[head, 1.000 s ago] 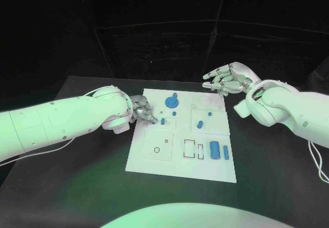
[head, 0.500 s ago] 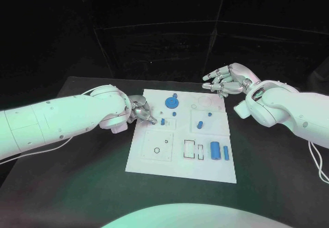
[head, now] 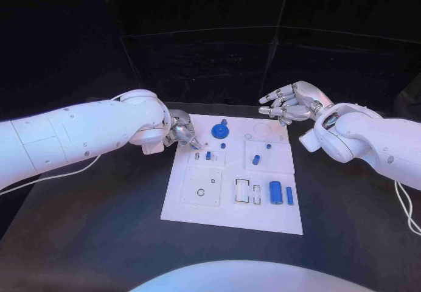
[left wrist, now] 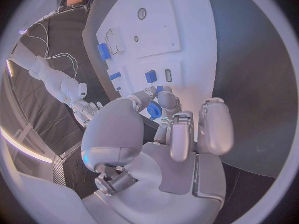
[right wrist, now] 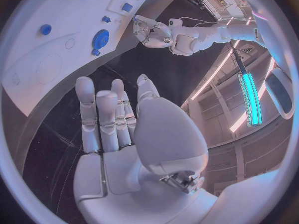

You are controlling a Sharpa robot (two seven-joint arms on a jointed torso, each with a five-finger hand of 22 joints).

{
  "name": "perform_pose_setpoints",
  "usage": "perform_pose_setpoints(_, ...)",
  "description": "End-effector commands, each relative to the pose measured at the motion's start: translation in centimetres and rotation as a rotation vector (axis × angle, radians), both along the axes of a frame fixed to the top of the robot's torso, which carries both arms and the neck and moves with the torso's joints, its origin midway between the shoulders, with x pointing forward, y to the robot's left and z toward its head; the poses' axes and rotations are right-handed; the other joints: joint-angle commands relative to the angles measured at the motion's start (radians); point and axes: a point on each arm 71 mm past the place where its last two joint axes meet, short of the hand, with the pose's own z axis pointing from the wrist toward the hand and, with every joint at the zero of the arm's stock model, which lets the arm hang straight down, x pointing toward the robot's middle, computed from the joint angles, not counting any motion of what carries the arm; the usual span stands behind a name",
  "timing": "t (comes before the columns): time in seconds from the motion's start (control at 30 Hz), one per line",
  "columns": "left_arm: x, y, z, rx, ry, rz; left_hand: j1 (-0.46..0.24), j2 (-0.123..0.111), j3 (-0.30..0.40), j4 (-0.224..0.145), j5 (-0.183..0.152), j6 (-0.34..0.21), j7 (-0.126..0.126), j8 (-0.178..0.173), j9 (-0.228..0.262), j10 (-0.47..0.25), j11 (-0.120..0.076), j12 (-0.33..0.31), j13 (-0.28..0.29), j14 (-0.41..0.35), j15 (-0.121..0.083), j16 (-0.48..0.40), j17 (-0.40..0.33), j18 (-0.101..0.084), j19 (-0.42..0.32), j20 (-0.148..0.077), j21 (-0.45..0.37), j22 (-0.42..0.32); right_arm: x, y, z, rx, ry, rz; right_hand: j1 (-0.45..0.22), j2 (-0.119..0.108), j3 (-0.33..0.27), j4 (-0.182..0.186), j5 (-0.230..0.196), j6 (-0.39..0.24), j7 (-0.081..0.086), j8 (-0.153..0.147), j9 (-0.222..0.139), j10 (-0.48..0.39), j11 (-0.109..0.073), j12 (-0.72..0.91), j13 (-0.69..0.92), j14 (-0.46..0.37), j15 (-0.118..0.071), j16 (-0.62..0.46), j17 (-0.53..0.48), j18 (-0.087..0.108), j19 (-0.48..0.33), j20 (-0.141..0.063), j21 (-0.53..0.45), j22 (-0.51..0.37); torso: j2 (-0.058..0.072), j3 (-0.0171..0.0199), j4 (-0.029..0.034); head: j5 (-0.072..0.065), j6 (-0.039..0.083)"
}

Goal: Assemble the parts on the task board

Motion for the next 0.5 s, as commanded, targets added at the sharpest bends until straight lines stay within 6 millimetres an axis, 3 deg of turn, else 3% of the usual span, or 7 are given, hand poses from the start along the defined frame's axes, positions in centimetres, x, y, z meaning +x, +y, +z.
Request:
perform_pose_setpoints(0.03, -0.2, -0.5, -0.4, 0.042, 0.156, -0.096, 0.002, 0.010, 0.092, -0.087, 0.001, -0.001, 0.000, 0.000, -0.002, -0.003, 0.003, -0.005, -0.004, 0.104, 0.004, 0.006, 0.263, 0.011, 0.005, 0.002, -0.008, -0.003, 0.0, 0.2, 0.1, 0.003, 0.003, 0.008, 0.005, 0.008, -0.005, 0.000, 0.006, -0.008, -0.001, 0.006, 0.001, -0.008, 0.000, 0.005, -0.002, -0.005, -0.001, -0.003, 0.001, 0.021, 0.002, 0.001, -0.006, -0.001, 0.000, 0.0003, 0.0000, 0.000, 0.000)
perform_pose_setpoints(0.3, 1.2, -1.0, -0.4, 0.117, 0.224, -0.129, 0.001, 0.014, 0.091, -0.090, 0.000, -0.005, 0.001, -0.003, -0.003, -0.006, 0.004, -0.011, -0.011, 0.104, 0.005, 0.006, 0.263, 0.011, 0.003, 0.003, -0.012, -0.006, 0.0, 0.2, 0.1, 0.002, 0.003, 0.005, 0.015, 0.010, -0.006, -0.002, 0.029, -0.009, -0.002, 0.011, 0.001, -0.009, -0.001, 0.006, -0.008, -0.004, -0.001, -0.003, 0.002, 0.021, 0.004, 0.000, -0.008, -0.002, 0.000, 0.0013, 0.0005, 0.000, -0.003)
perform_pose_setpoints(0.5, 1.9, -1.3, -0.4, 0.140, 0.219, -0.122, 0.001, 0.016, 0.091, -0.092, 0.000, -0.005, 0.001, -0.004, -0.004, -0.005, 0.004, -0.010, -0.010, 0.104, 0.005, 0.006, 0.263, 0.010, 0.003, 0.003, -0.010, -0.004, 0.0, 0.3, 0.1, 0.003, 0.003, 0.006, 0.016, 0.011, -0.007, -0.002, 0.033, -0.010, -0.002, 0.011, 0.001, -0.009, -0.001, 0.006, -0.010, -0.004, -0.002, -0.003, 0.003, 0.021, 0.004, 0.000, -0.009, -0.002, 0.000, -0.0004, 0.0016, 0.000, -0.005)
